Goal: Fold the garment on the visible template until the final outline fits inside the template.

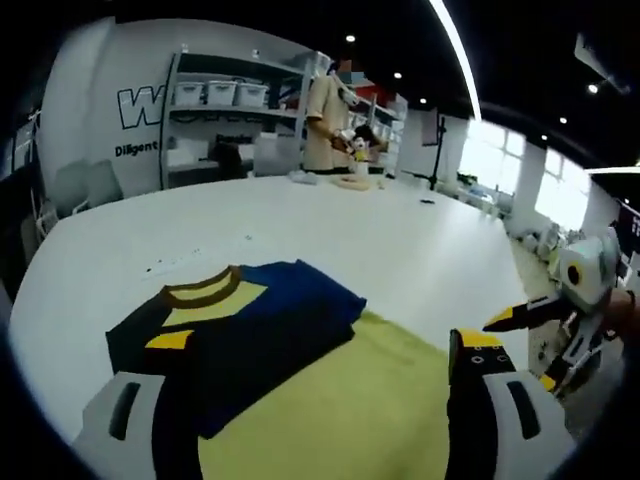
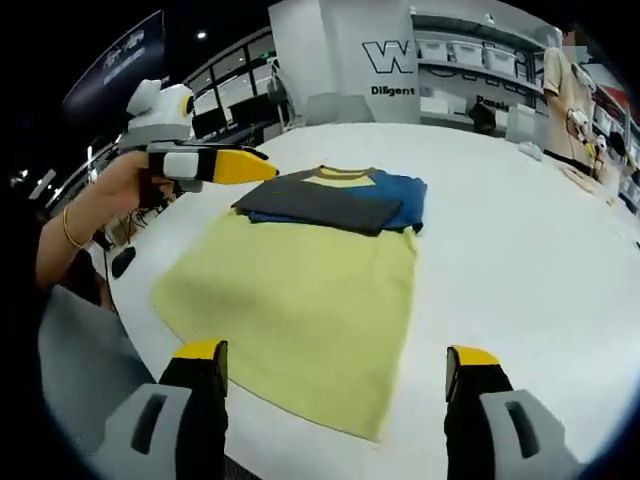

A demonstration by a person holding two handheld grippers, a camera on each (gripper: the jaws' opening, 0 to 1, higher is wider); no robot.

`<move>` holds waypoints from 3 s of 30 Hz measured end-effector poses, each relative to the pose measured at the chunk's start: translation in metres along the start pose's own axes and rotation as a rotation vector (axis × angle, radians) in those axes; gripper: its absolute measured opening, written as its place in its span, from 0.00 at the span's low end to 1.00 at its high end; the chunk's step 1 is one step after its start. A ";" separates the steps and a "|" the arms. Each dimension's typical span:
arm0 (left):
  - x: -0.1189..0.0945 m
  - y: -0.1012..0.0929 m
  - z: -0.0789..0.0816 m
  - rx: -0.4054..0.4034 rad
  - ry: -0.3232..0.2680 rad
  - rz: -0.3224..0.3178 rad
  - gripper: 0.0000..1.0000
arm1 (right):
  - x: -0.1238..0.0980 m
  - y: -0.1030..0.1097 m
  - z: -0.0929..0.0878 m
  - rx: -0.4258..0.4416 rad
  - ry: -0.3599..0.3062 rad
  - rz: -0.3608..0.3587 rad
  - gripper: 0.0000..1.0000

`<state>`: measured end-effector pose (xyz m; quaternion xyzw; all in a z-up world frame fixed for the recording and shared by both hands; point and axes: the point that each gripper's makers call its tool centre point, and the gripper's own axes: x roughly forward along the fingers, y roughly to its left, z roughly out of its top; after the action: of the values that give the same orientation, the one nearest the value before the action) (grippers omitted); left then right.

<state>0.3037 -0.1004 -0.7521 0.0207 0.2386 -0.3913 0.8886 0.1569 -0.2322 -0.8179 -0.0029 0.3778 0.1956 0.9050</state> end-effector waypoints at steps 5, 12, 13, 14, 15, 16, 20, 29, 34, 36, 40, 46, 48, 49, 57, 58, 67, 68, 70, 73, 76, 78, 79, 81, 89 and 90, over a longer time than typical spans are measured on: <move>-0.028 0.015 -0.013 -0.023 0.013 0.055 0.99 | -0.003 0.002 -0.006 -0.002 0.010 0.000 0.88; -0.053 0.026 -0.028 -0.034 0.038 0.096 0.99 | -0.004 0.004 -0.011 -0.008 0.021 -0.002 0.88; -0.054 0.027 -0.030 -0.038 0.041 0.100 0.99 | -0.004 0.004 -0.012 -0.009 0.025 -0.001 0.88; -0.058 0.028 -0.033 -0.044 0.041 0.102 0.99 | -0.004 0.005 -0.013 -0.010 0.025 -0.001 0.88; -0.063 0.030 -0.037 -0.052 0.050 0.104 0.99 | -0.005 0.005 -0.013 -0.011 0.025 -0.001 0.88; -0.066 0.032 -0.039 -0.057 0.053 0.110 0.99 | -0.005 0.006 -0.013 -0.012 0.025 0.000 0.88; -0.084 0.041 -0.057 -0.069 0.088 0.146 0.99 | -0.005 0.006 -0.012 -0.010 0.025 -0.002 0.87; -0.121 0.056 -0.108 -0.141 0.191 0.195 0.92 | -0.004 0.003 -0.023 -0.016 0.066 -0.013 0.74; -0.135 0.061 -0.130 -0.171 0.236 0.215 0.89 | -0.004 0.002 -0.028 -0.013 0.087 -0.022 0.66; -0.142 0.062 -0.139 -0.194 0.257 0.228 0.84 | -0.005 0.000 -0.030 -0.023 0.098 -0.032 0.61; -0.155 0.061 -0.162 -0.234 0.338 0.261 0.65 | -0.004 -0.007 -0.041 -0.001 0.142 -0.069 0.45; -0.164 0.053 -0.188 -0.237 0.420 0.276 0.45 | -0.006 -0.017 -0.053 0.025 0.183 -0.111 0.33; -0.165 0.051 -0.191 -0.258 0.432 0.276 0.40 | -0.007 -0.020 -0.055 0.037 0.186 -0.114 0.30; -0.165 0.051 -0.192 -0.259 0.440 0.276 0.37 | -0.007 -0.019 -0.055 0.038 0.185 -0.114 0.29; -0.171 0.039 -0.200 -0.293 0.495 0.279 0.19 | -0.007 -0.018 -0.062 0.063 0.206 -0.121 0.17; -0.171 0.038 -0.201 -0.295 0.491 0.280 0.16 | -0.007 -0.018 -0.063 0.063 0.209 -0.123 0.16; -0.174 0.030 -0.204 -0.324 0.507 0.296 0.06 | -0.005 -0.022 -0.065 0.070 0.214 -0.136 0.08; -0.174 0.031 -0.205 -0.329 0.507 0.297 0.05 | -0.004 -0.023 -0.064 0.068 0.212 -0.136 0.07; -0.173 0.030 -0.206 -0.334 0.511 0.292 0.03 | -0.003 -0.023 -0.064 0.061 0.219 -0.136 0.02; -0.175 0.028 -0.206 -0.324 0.522 0.292 0.02 | -0.002 -0.025 -0.066 0.049 0.231 -0.138 0.00; -0.175 0.027 -0.207 -0.285 0.540 0.282 0.02 | -0.004 -0.025 -0.065 0.057 0.229 -0.139 0.00; -0.176 0.026 -0.208 -0.277 0.550 0.276 0.02 | -0.007 -0.024 -0.064 0.059 0.234 -0.133 0.00; -0.178 0.025 -0.208 -0.272 0.557 0.273 0.01 | -0.009 -0.023 -0.064 0.056 0.232 -0.133 0.00; -0.181 0.024 -0.210 -0.271 0.567 0.266 0.01 | -0.012 -0.021 -0.065 0.058 0.245 -0.131 0.00; -0.195 0.017 -0.221 -0.263 0.624 0.229 0.01 | -0.026 -0.006 -0.080 0.027 0.343 -0.089 0.00; -0.196 0.015 -0.222 -0.263 0.629 0.224 0.01 | -0.027 -0.005 -0.081 0.023 0.350 -0.086 0.00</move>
<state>0.1102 0.0944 -0.8644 0.0515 0.5450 -0.2317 0.8041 0.0860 -0.2583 -0.8585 -0.0428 0.5313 0.1488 0.8329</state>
